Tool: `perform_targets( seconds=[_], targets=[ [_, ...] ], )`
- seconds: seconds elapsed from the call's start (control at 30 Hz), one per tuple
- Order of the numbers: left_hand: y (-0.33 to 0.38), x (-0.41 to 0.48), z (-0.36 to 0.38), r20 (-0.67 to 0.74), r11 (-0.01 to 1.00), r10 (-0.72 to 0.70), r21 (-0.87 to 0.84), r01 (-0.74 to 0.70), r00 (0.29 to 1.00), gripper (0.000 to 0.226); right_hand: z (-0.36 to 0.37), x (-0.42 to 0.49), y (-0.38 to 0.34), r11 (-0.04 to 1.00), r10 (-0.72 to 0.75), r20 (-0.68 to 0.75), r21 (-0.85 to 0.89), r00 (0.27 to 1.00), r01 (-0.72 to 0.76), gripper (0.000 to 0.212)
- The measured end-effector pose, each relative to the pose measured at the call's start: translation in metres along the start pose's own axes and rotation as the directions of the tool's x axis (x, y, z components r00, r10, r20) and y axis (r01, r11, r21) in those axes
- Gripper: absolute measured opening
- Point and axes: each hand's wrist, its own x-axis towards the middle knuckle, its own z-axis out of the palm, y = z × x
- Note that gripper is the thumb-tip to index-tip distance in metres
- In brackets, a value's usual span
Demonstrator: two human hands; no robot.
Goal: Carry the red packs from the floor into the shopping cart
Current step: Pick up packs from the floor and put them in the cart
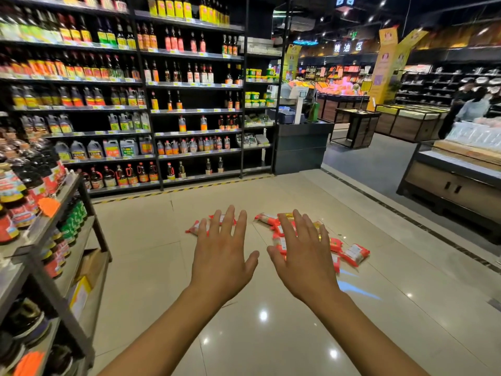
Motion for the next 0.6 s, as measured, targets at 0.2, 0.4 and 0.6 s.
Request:
perform_targets(
  seconds=[0.2, 0.4, 0.6],
  targets=[
    [-0.021, 0.071, 0.034, 0.014, 0.997, -0.057, 0.043, 0.056, 0.998, 0.085, 0.029, 0.082, 0.011, 0.999, -0.047, 0.045, 0.001, 0.998, 0.048, 0.070],
    [-0.029, 0.157, 0.054, 0.007, 0.988, -0.108, 0.111, 0.106, 0.994, 0.084, 0.056, 0.188, 0.031, 0.995, -0.095, 0.052, 0.049, 0.994, 0.092, 0.070],
    [-0.025, 0.247, 0.073, -0.002, 0.981, -0.143, 0.135, 0.142, 0.990, 0.085, 0.066, 0.282, 0.056, 0.984, -0.161, 0.026, 0.077, 0.987, 0.158, 0.069]
  ],
)
